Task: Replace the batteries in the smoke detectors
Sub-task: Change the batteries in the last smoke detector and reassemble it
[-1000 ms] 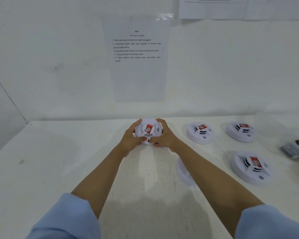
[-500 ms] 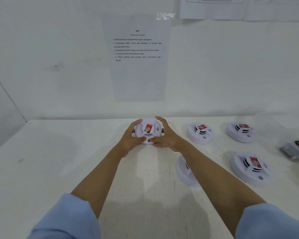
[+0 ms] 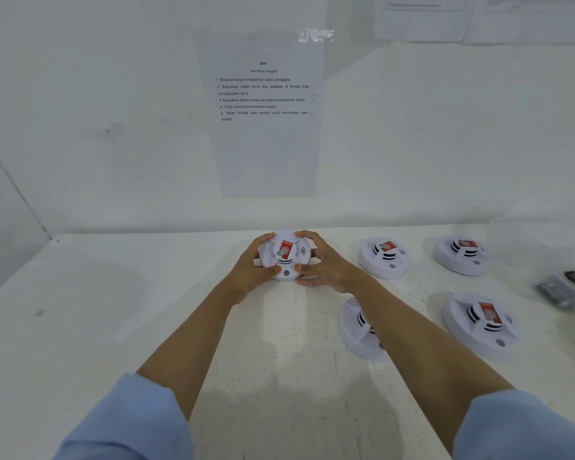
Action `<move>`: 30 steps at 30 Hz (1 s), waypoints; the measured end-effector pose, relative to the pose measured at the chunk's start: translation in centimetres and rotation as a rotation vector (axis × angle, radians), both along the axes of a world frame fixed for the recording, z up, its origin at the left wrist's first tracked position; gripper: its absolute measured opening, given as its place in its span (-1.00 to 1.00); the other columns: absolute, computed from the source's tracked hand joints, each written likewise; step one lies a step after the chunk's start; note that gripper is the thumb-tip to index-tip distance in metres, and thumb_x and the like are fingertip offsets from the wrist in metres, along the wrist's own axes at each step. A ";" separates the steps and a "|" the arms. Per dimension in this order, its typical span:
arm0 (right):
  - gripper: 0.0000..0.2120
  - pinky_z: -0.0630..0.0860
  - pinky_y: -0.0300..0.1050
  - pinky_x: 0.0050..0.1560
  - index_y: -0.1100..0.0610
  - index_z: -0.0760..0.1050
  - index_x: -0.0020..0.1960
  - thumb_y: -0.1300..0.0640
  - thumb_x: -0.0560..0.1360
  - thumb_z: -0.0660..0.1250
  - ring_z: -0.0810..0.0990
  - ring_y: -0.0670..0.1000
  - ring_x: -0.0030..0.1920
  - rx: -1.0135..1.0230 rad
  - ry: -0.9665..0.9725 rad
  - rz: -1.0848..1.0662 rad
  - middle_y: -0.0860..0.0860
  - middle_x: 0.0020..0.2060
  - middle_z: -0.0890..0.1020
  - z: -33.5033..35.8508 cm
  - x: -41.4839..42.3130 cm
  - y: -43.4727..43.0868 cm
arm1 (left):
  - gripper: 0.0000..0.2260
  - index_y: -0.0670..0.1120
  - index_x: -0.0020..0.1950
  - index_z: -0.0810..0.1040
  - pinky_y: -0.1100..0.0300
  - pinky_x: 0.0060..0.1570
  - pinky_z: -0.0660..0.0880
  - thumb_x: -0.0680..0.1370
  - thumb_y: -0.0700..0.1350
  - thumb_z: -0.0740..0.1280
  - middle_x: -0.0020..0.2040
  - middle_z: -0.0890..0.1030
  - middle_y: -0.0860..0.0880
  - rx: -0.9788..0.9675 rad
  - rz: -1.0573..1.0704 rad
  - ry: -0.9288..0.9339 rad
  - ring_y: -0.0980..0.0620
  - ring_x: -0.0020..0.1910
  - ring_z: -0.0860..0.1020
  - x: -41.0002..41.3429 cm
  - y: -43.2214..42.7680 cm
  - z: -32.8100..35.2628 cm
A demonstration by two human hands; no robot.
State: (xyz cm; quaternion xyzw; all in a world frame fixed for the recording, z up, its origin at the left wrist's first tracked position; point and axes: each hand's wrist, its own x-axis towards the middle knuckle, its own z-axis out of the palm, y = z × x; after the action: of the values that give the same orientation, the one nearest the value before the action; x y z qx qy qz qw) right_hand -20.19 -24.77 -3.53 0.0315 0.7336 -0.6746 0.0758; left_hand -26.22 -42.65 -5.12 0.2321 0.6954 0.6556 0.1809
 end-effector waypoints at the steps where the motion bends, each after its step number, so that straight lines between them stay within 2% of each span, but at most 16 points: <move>1: -0.45 0.56 0.10 0.11 -0.13 0.27 0.27 0.27 0.44 0.40 0.57 0.10 0.02 0.001 0.003 0.000 0.14 0.18 0.43 -0.1 0.0 0.0 | -0.48 -0.01 0.35 0.31 0.37 -0.22 0.56 0.47 -0.34 0.36 0.23 0.42 -0.06 -0.007 0.003 0.006 0.00 0.10 0.47 0.0 0.0 0.0; 6: -0.44 0.55 0.13 0.12 -0.13 0.27 0.28 0.27 0.43 0.40 0.56 0.13 0.05 -0.012 0.008 -0.002 0.18 0.22 0.42 -0.3 0.0 0.0 | -0.47 -0.03 0.37 0.30 0.34 -0.19 0.57 0.47 -0.33 0.36 0.26 0.41 -0.08 -0.007 -0.012 0.008 -0.05 0.16 0.45 -0.1 0.0 0.0; 12: -0.44 0.55 0.14 0.12 -0.16 0.29 0.25 0.28 0.43 0.40 0.54 0.15 0.09 -0.036 0.017 0.005 0.22 0.26 0.39 -0.7 -0.2 0.1 | -0.46 -0.05 0.38 0.29 0.34 -0.17 0.58 0.47 -0.34 0.36 0.25 0.42 -0.07 0.001 -0.022 -0.003 0.01 0.11 0.47 0.0 0.0 0.1; 18: -0.43 0.58 0.07 0.08 -0.16 0.28 0.26 0.29 0.43 0.40 0.53 0.12 0.09 -0.040 0.023 0.008 0.20 0.23 0.40 -0.9 -0.2 0.2 | -0.47 -0.07 0.38 0.29 0.37 -0.22 0.55 0.47 -0.34 0.35 0.23 0.42 -0.05 -0.001 -0.010 0.010 0.09 0.06 0.49 0.1 0.1 0.1; 30: -0.45 0.57 0.04 0.09 -0.15 0.27 0.26 0.30 0.44 0.38 0.51 0.12 0.11 -0.042 0.017 0.000 0.14 0.18 0.41 -0.8 -0.1 0.1 | -0.46 -0.05 0.38 0.29 0.38 -0.21 0.55 0.47 -0.34 0.36 0.23 0.42 -0.04 -0.017 -0.009 0.019 0.11 0.05 0.48 0.3 0.0 0.2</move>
State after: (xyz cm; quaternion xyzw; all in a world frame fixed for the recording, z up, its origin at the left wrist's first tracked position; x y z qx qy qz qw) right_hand -20.29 -24.67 -4.29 0.0241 0.7200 -0.6900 0.0701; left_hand -25.94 -42.67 -4.95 0.2400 0.7016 0.6465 0.1792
